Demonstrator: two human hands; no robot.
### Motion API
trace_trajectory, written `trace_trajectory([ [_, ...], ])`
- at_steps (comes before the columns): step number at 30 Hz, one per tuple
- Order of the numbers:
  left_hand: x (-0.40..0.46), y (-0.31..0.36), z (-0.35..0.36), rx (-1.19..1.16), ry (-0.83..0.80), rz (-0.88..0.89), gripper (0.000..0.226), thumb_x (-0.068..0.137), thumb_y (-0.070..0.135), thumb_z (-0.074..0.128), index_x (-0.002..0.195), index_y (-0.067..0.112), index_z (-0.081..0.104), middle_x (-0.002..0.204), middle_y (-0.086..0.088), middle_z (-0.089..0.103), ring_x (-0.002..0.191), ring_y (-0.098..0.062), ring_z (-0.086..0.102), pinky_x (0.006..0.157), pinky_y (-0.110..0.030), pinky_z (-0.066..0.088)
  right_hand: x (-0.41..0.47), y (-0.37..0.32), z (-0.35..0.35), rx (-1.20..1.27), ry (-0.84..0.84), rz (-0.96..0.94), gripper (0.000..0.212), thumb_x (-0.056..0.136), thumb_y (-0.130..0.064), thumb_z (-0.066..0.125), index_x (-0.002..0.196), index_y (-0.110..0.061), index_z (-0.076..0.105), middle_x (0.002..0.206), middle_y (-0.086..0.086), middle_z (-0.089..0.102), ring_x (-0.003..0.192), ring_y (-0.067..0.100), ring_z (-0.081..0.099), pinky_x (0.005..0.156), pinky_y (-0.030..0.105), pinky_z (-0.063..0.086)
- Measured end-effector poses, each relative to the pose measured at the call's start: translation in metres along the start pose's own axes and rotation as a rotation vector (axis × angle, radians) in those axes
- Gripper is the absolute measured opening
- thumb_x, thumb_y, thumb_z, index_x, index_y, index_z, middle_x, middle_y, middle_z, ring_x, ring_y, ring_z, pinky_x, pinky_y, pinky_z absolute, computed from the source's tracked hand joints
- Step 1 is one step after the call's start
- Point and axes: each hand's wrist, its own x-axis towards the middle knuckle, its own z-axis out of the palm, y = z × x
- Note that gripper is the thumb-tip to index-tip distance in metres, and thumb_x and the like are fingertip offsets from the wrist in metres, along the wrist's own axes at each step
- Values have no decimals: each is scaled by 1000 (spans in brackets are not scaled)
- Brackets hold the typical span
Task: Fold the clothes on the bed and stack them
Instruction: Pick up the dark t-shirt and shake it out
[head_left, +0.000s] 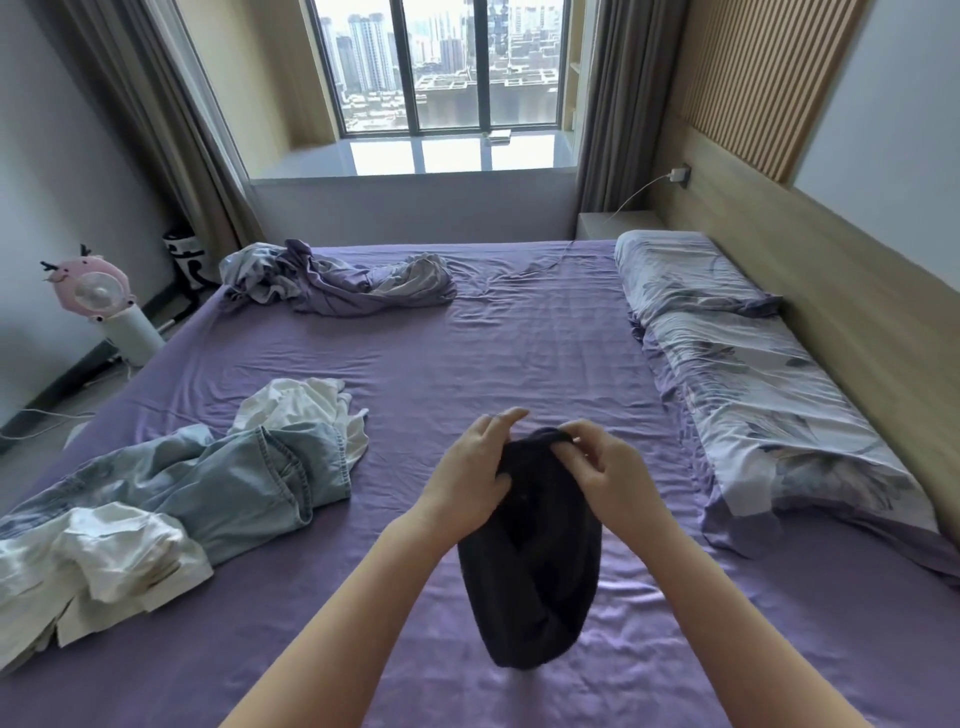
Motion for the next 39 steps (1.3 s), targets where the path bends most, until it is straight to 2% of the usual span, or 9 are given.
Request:
trace_trajectory([
  [5, 4, -13, -9, 84, 81, -9, 64, 77, 15, 68, 136, 19, 46, 111, -3, 54, 105, -23, 52, 92, -31, 42, 18, -17, -16, 131, 62, 48, 4, 86, -19, 65, 89, -21, 67, 70, -1, 70, 68, 11, 64, 69, 29, 48],
  [10, -11, 16, 9, -42, 455, 91, 30, 73, 50, 66, 88, 29, 49, 85, 12, 51, 76, -5, 49, 70, -15, 39, 23, -21, -19, 169, 9, 55, 3, 86, -18, 66, 85, -18, 69, 71, 2, 71, 67, 12, 65, 66, 30, 48],
  [17, -12, 36, 37, -691, -23, -265, 24, 78, 22, 71, 92, 28, 52, 82, 6, 66, 77, -7, 63, 77, -27, 51, 24, -10, -16, 23, 52, 41, 15, 87, -18, 64, 100, -14, 71, 91, -4, 70, 84, 11, 64, 78, 19, 46],
  [20, -10, 33, 41, -463, -123, -232, 21, 80, 26, 70, 75, 19, 51, 69, 6, 53, 65, -7, 49, 65, -28, 43, 25, -3, -19, -8, 127, 41, 12, 86, -16, 65, 96, -13, 70, 88, -5, 67, 82, 11, 61, 73, 10, 42],
  [27, 5, 36, 27, -412, 112, -226, 36, 84, 24, 68, 58, 27, 44, 49, 18, 49, 49, 3, 43, 54, -16, 31, 1, 14, -12, 149, 76, 74, 23, 85, -10, 66, 94, -30, 58, 91, -8, 66, 83, 7, 64, 73, 20, 52],
  [32, 18, 29, 8, -755, 179, -347, 12, 79, 25, 73, 84, 16, 68, 68, 6, 67, 67, -9, 62, 69, -29, 49, -33, 19, 16, 126, -105, 26, 28, 83, -12, 69, 93, -37, 61, 92, -23, 68, 90, -3, 63, 80, 13, 45],
  [34, 17, 20, 4, -838, 81, -354, 37, 76, 21, 75, 110, 10, 63, 80, -2, 68, 76, -16, 64, 73, -32, 51, -31, 18, 18, 131, -30, 31, 29, 87, -9, 63, 85, -37, 63, 82, -24, 68, 80, -5, 63, 72, 11, 44],
  [37, 6, 1, 7, -671, -109, -344, 71, 64, 33, 74, 131, 24, 49, 98, -4, 70, 90, -17, 67, 86, -37, 53, -14, 18, 10, 198, 94, 70, 26, 90, -10, 60, 82, -34, 64, 75, -18, 69, 71, 1, 63, 70, 19, 47],
  [39, -3, -7, 14, -483, -153, -305, 48, 67, 33, 69, 112, 19, 57, 85, 0, 67, 78, -14, 63, 82, -43, 53, -3, 21, 4, 204, 119, 97, 10, 86, -22, 60, 83, -30, 66, 76, -10, 69, 76, 10, 65, 73, 31, 51],
])
